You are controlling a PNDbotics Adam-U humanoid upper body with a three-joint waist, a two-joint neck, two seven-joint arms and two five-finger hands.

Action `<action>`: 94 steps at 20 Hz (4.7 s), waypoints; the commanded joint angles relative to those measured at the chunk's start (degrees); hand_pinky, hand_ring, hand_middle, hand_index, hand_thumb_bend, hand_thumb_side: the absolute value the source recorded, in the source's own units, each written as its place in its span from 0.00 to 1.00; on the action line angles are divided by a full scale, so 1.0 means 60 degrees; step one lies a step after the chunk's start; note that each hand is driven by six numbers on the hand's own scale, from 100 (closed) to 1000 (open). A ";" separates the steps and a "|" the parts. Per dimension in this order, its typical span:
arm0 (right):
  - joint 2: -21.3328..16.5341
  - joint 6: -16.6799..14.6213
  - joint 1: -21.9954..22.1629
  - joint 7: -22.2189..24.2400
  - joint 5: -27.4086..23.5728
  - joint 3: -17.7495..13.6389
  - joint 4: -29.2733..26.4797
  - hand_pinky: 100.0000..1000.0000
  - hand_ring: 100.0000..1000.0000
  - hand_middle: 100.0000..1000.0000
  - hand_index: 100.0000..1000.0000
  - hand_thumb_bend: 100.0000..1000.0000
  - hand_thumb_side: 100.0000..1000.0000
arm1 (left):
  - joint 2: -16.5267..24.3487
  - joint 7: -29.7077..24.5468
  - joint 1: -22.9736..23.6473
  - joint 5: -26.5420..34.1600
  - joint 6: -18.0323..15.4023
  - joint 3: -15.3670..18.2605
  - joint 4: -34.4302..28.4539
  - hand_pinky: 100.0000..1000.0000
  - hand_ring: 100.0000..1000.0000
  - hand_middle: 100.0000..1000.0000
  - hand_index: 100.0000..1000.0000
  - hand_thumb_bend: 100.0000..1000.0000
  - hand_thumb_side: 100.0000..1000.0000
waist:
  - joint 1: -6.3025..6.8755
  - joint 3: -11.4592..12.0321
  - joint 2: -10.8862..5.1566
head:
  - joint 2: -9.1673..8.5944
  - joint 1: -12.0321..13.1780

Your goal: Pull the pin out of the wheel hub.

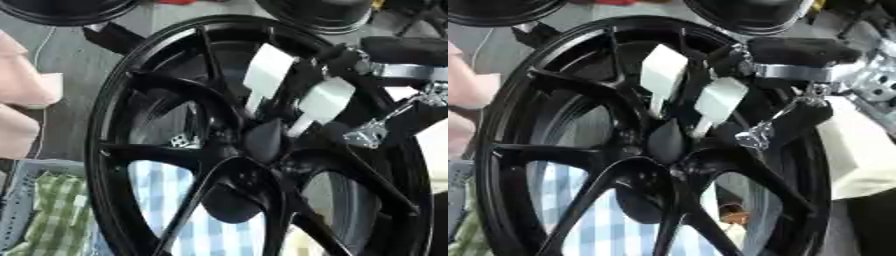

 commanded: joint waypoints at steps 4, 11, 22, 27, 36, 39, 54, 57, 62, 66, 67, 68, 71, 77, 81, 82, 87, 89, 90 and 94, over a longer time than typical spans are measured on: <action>-0.0218 0.0113 0.0046 -0.0011 0.0232 -0.0238 -0.0059 0.80 0.81 0.78 0.83 0.25 0.00 | 0.0080 -0.0010 -0.0083 0.0013 0.0030 0.0026 -0.0192 0.83 0.62 0.61 0.74 0.04 0.71 | 0.0048 -0.0034 -0.0182 | -0.0181 -0.0034; -0.0228 0.0174 0.0103 -0.0136 0.0444 -0.0356 -0.0059 0.81 0.82 0.78 0.83 0.26 0.00 | 0.0075 -0.0012 -0.0119 0.0031 0.0029 0.0028 -0.0192 0.83 0.62 0.61 0.74 0.05 0.70 | 0.0041 -0.0036 -0.0175 | -0.0357 -0.0005; -0.0214 0.0164 0.0139 -0.0423 0.0186 -0.0378 -0.0059 0.79 0.78 0.67 0.75 0.03 0.00 | 0.0060 -0.0016 -0.0138 0.0045 0.0039 0.0032 -0.0192 0.83 0.62 0.61 0.74 0.05 0.70 | 0.0032 -0.0014 -0.0168 | -0.0455 -0.0039; -0.0209 0.0154 0.0145 -0.0639 0.0035 -0.0401 -0.0059 0.76 0.73 0.56 0.65 0.00 0.00 | 0.0031 -0.0011 -0.0128 0.0052 0.0069 0.0031 -0.0192 0.83 0.62 0.61 0.74 0.05 0.71 | 0.0022 -0.0016 -0.0166 | -0.0418 -0.0052; -0.0242 0.0069 0.0131 -0.0918 -0.0332 -0.0423 -0.0059 0.71 0.60 0.29 0.35 0.00 0.00 | 0.0015 -0.0025 -0.0120 0.0053 0.0119 0.0019 -0.0192 0.83 0.62 0.61 0.74 0.05 0.71 | -0.0046 0.0045 -0.0194 | -0.0366 -0.0122; -0.0275 0.0033 0.0131 -0.1029 -0.0530 -0.0523 -0.0059 0.70 0.57 0.23 0.27 0.00 0.00 | 0.0014 -0.0028 -0.0119 0.0055 0.0133 0.0020 -0.0192 0.83 0.62 0.61 0.74 0.05 0.71 | -0.0092 0.0089 -0.0229 | -0.0412 -0.0131; -0.0898 -0.0471 0.0682 -0.1551 -0.2056 -0.1753 -0.0059 0.69 0.53 0.18 0.22 0.00 0.00 | 0.0054 0.0060 0.0066 0.0047 0.0210 0.0109 -0.0192 0.84 0.62 0.60 0.74 0.06 0.70 | -0.0125 -0.0251 -0.0580 | -0.0282 0.0088; -0.1127 -0.0590 0.1368 -0.2043 -0.2615 -0.2362 -0.0059 0.69 0.52 0.18 0.22 0.00 0.00 | 0.0081 0.0178 0.0225 0.0022 0.0195 0.0205 -0.0192 0.84 0.62 0.60 0.74 0.06 0.70 | 0.0004 -0.0642 -0.0753 | -0.0050 0.0328; -0.1287 -0.0808 0.2804 -0.3296 -0.3283 -0.3530 -0.0059 0.68 0.51 0.18 0.22 0.00 0.00 | 0.0126 0.0384 0.0502 -0.0039 0.0136 0.0345 -0.0192 0.84 0.62 0.60 0.74 0.05 0.69 | 0.0337 -0.1338 -0.1002 | 0.0399 0.0828; -0.1173 -0.0540 0.4119 -0.4392 -0.3006 -0.4382 -0.0059 0.69 0.52 0.21 0.25 0.00 0.00 | 0.0188 0.0483 0.0655 -0.0093 0.0061 0.0418 -0.0192 0.84 0.62 0.60 0.74 0.05 0.69 | 0.0621 -0.1889 -0.1174 | 0.0690 0.1317; -0.1081 -0.0414 0.4488 -0.4650 -0.2805 -0.4572 -0.0059 0.69 0.52 0.21 0.25 0.00 0.00 | 0.0204 0.0500 0.0684 -0.0104 0.0039 0.0430 -0.0192 0.84 0.62 0.60 0.74 0.04 0.69 | 0.0684 -0.2010 -0.1210 | 0.0750 0.1433; -0.0967 -0.0313 0.4825 -0.4892 -0.2614 -0.4736 -0.0059 0.69 0.52 0.21 0.25 0.00 0.00 | 0.0216 0.0514 0.0711 -0.0113 0.0024 0.0440 -0.0192 0.84 0.62 0.60 0.74 0.04 0.68 | 0.0738 -0.2114 -0.1239 | 0.0801 0.1534; -0.0423 -0.0008 0.5963 -0.5655 -0.1981 -0.5241 -0.0059 0.69 0.51 0.22 0.25 0.00 0.00 | 0.0239 0.0559 0.0794 -0.0154 -0.0013 0.0472 -0.0192 0.84 0.62 0.60 0.74 0.04 0.68 | 0.0876 -0.2391 -0.1310 | 0.0941 0.1843; 0.1244 0.0314 0.8157 -0.6986 -0.0591 -0.6105 -0.0059 0.69 0.51 0.23 0.27 0.00 0.00 | 0.0207 0.0601 0.0872 -0.0218 -0.0087 0.0500 -0.0192 0.84 0.62 0.60 0.74 0.03 0.68 | 0.1104 -0.2628 -0.1351 | 0.1118 0.2272; 0.2634 0.0505 0.9213 -0.7933 0.0114 -0.6500 -0.0059 0.68 0.52 0.25 0.29 0.00 0.00 | 0.0127 0.0643 0.0896 -0.0233 -0.0124 0.0527 -0.0192 0.84 0.62 0.61 0.74 0.03 0.68 | 0.1232 -0.2668 -0.1353 | 0.1189 0.2408; 0.2938 0.0569 0.9391 -0.8137 0.0255 -0.6541 -0.0059 0.69 0.52 0.26 0.30 0.00 0.00 | 0.0105 0.0646 0.0901 -0.0234 -0.0123 0.0527 -0.0192 0.84 0.62 0.61 0.74 0.03 0.68 | 0.1261 -0.2671 -0.1354 | 0.1198 0.2441; 0.4591 0.0927 0.9942 -0.8666 0.0885 -0.6424 -0.0059 0.71 0.59 0.38 0.40 0.00 0.00 | 0.0013 0.0668 0.0910 -0.0237 -0.0153 0.0546 -0.0192 0.84 0.62 0.61 0.74 0.03 0.68 | 0.1446 -0.2702 -0.1387 | 0.1290 0.2516; 0.5107 0.1116 0.9995 -0.8678 0.1085 -0.6280 -0.0059 0.73 0.65 0.48 0.50 0.00 0.00 | -0.0018 0.0677 0.0919 -0.0237 -0.0162 0.0549 -0.0192 0.84 0.62 0.61 0.74 0.03 0.68 | 0.1508 -0.2710 -0.1404 | 0.1311 0.2511; 0.5323 0.1160 0.9996 -0.8631 0.1163 -0.6199 -0.0059 0.74 0.69 0.52 0.55 0.00 0.00 | -0.0034 0.0679 0.0920 -0.0235 -0.0163 0.0546 -0.0192 0.84 0.62 0.61 0.74 0.03 0.68 | 0.1537 -0.2715 -0.1411 | 0.1313 0.2508; 0.5910 0.1285 0.9952 -0.8074 0.1614 -0.5963 -0.0059 0.83 0.86 0.75 0.77 0.20 0.00 | -0.0086 0.0666 0.0932 -0.0243 -0.0174 0.0536 -0.0192 0.84 0.62 0.61 0.74 0.03 0.68 | 0.1661 -0.2740 -0.1431 | 0.1300 0.2526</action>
